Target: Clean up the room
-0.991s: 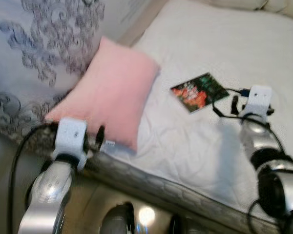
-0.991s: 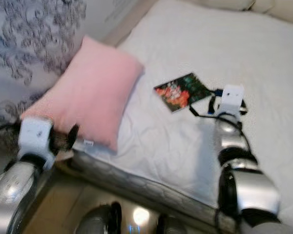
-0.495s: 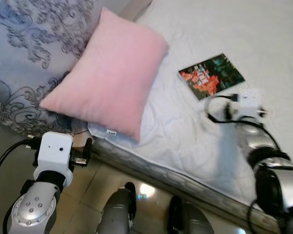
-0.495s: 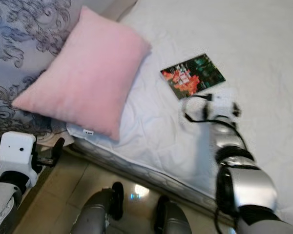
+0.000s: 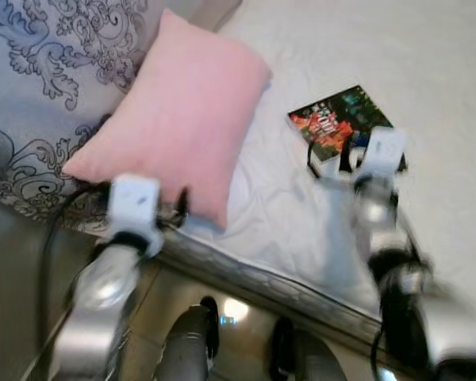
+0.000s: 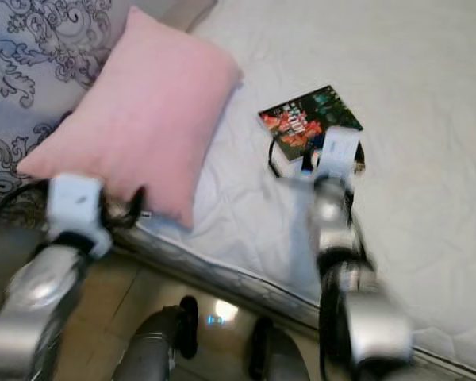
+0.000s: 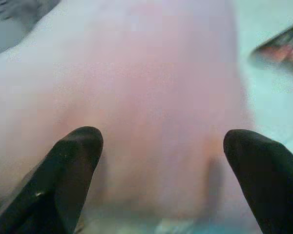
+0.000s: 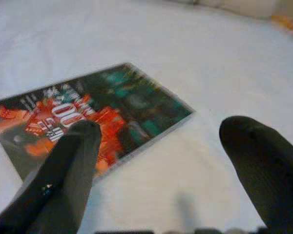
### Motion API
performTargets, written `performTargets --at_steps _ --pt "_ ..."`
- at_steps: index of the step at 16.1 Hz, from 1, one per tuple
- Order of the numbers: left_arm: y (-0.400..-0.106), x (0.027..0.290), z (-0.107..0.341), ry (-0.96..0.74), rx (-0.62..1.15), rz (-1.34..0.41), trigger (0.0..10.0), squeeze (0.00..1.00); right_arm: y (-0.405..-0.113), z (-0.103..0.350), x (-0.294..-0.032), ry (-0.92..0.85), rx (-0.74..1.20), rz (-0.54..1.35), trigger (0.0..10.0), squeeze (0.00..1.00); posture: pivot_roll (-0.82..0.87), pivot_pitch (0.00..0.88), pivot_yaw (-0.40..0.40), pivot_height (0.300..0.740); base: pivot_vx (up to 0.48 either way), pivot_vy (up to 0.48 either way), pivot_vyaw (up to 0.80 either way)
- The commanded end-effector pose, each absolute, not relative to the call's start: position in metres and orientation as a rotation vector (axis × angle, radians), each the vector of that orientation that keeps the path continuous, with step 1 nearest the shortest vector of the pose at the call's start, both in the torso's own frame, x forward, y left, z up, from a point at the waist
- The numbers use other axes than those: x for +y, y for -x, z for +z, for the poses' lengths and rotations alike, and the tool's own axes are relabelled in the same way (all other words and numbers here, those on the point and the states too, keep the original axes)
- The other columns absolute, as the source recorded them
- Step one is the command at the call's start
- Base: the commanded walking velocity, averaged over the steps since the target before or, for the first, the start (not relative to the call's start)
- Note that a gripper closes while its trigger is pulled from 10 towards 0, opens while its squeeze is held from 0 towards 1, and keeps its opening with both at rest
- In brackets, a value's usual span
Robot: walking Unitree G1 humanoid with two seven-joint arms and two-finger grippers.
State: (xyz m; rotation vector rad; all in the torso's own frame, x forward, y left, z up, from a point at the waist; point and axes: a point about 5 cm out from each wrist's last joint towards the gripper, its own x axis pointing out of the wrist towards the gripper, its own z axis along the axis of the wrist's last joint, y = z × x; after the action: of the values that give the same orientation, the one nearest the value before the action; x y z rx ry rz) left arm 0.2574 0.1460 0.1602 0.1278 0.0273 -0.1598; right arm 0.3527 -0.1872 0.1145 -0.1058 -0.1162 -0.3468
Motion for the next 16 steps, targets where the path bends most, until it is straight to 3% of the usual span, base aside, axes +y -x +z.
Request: performTargets --at_steps 1,4,6,8,11,16 --pt "-0.263 0.14 0.154 -0.101 0.038 -0.195 10.0 0.0 -0.337 0.106 -0.187 0.124 -0.133 -0.371 10.0 0.0 0.13 0.121 -0.042 0.74 0.0 0.0 0.0" --pt "-0.285 0.132 0.146 -0.049 0.056 -0.218 10.0 0.0 -0.289 0.094 -0.168 0.024 -0.133 -0.279 10.0 0.0 0.03 0.08 -0.034 0.74 0.0 0.0 0.0" --pt "-0.294 0.118 0.134 -0.034 0.081 -0.274 10.0 0.0 -0.263 0.095 -0.174 -0.055 -0.131 -0.223 10.0 0.0 -0.02 0.051 -0.01 0.74 0.0 0.0 0.0" --pt "-0.303 0.112 0.139 0.064 0.022 -0.245 10.0 0.0 -0.261 0.105 -0.18 -0.038 -0.172 -0.209 10.0 0.0 -0.07 0.0 0.028 0.74 0.0 0.0 0.0" --pt "-0.301 0.092 0.151 0.087 -0.119 -0.22 10.0 0.0 -0.264 0.142 -0.196 -0.056 -0.311 -0.264 10.0 0.0 -0.13 0.0 0.073 0.74 0.0 0.0 0.0" --pt "-0.325 0.106 0.144 -0.047 -0.086 -0.243 10.0 0.0 -0.251 0.118 -0.2 -0.119 -0.217 -0.342 10.0 0.0 -0.13 0.0 0.089 0.74 0.0 0.0 0.0"
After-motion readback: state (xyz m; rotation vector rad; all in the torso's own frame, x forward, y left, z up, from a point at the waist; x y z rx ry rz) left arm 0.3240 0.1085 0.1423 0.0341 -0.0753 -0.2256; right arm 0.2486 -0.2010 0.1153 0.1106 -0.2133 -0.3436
